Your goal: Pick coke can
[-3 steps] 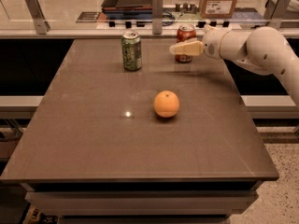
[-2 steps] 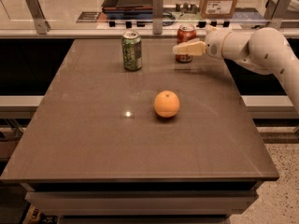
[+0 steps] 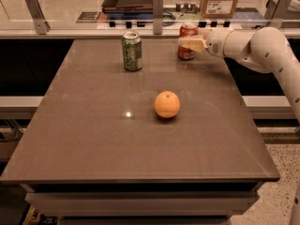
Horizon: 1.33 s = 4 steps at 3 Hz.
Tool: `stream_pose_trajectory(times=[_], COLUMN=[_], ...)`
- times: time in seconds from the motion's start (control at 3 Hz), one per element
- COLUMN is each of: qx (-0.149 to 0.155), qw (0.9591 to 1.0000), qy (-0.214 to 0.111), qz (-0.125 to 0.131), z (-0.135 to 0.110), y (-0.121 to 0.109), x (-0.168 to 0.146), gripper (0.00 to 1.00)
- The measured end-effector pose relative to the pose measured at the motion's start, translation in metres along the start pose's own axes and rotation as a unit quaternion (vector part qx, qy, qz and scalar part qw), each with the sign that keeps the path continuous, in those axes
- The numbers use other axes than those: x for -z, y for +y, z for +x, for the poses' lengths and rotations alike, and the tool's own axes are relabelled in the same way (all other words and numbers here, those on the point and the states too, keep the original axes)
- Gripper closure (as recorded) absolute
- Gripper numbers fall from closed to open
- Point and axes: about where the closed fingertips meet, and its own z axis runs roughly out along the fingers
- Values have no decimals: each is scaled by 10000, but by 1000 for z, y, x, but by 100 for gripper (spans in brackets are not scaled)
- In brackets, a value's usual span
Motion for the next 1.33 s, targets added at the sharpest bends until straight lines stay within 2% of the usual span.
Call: stream_pose_trajectory(times=[0.67, 1.0, 1.33], qx=[-5, -8, -8], qw=[10000, 10000, 10000], qy=[-2, -2, -2], qz=[-48, -68, -68], z=[0, 1, 1], y=[4, 6, 6], x=[-6, -8, -8], gripper=[89, 100, 100])
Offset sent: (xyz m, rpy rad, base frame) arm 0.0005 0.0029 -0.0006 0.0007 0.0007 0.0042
